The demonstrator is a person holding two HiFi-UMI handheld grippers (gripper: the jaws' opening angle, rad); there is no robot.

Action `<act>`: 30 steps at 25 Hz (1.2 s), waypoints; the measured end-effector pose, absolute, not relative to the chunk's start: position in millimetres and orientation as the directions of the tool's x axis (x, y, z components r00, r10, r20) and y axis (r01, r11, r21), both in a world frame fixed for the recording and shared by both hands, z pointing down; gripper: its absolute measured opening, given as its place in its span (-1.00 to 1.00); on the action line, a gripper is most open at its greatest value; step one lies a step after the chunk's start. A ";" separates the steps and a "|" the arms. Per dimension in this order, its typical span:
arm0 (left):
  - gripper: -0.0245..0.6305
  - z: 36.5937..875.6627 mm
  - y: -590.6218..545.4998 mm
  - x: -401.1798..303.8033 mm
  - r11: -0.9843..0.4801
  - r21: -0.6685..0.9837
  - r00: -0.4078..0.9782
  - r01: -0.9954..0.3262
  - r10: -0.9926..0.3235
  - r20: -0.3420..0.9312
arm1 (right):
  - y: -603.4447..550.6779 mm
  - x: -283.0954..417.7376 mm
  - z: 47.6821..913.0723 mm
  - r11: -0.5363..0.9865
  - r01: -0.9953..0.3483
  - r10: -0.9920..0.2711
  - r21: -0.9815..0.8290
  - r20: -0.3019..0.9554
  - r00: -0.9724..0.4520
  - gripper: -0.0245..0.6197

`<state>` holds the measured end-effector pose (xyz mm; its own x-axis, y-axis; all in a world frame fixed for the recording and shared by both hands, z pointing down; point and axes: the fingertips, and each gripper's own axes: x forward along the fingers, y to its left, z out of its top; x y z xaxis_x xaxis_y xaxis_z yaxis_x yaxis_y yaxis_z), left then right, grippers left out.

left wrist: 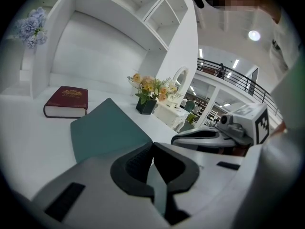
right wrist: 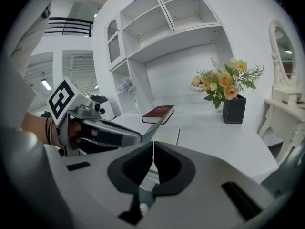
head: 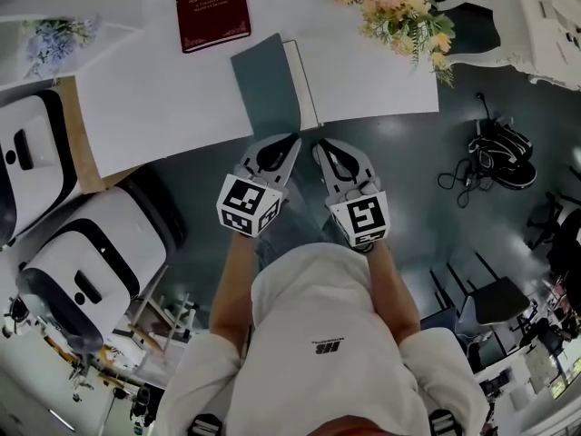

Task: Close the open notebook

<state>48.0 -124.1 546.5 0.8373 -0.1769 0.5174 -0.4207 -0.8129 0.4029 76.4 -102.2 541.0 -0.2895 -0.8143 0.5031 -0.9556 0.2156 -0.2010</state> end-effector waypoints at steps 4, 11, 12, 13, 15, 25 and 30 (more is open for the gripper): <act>-0.93 554.3 -123.2 54.2 -0.817 0.409 0.835 -0.408 -0.152 0.529 | -103.4 80.0 546.3 0.200 -0.958 -0.814 -0.206 0.509 -0.279 -0.93; -0.93 567.7 -121.3 63.7 -0.822 0.419 0.831 -0.385 -0.111 0.545 | -104.0 88.9 554.7 0.167 -0.963 -0.815 -0.211 0.520 -0.255 -0.93; -0.93 569.5 -121.2 64.8 -0.823 0.421 0.831 -0.382 -0.106 0.547 | -104.1 90.1 555.8 0.163 -0.964 -0.815 -0.211 0.522 -0.252 -0.93; -0.93 571.2 -121.1 65.9 -0.823 0.423 0.830 -0.380 -0.101 0.549 | -104.2 91.2 557.0 0.159 -0.964 -0.815 -0.212 0.523 -0.249 -0.93; -0.93 574.7 -121.0 67.8 -0.823 0.426 0.829 -0.376 -0.093 0.552 | -104.1 92.8 559.5 0.151 -0.965 -0.815 -0.214 0.526 -0.244 -0.93; -0.93 589.4 -119.0 75.6 -0.827 0.434 0.822 -0.358 -0.059 0.566 | -98.0 100.1 570.0 0.101 -0.970 -0.813 -0.223 0.544 -0.210 -0.93; -0.93 595.3 -118.7 79.1 -0.828 0.438 0.822 -0.351 -0.049 0.568 | -96.9 103.2 575.0 0.081 -0.970 -0.814 -0.228 0.547 -0.196 -0.93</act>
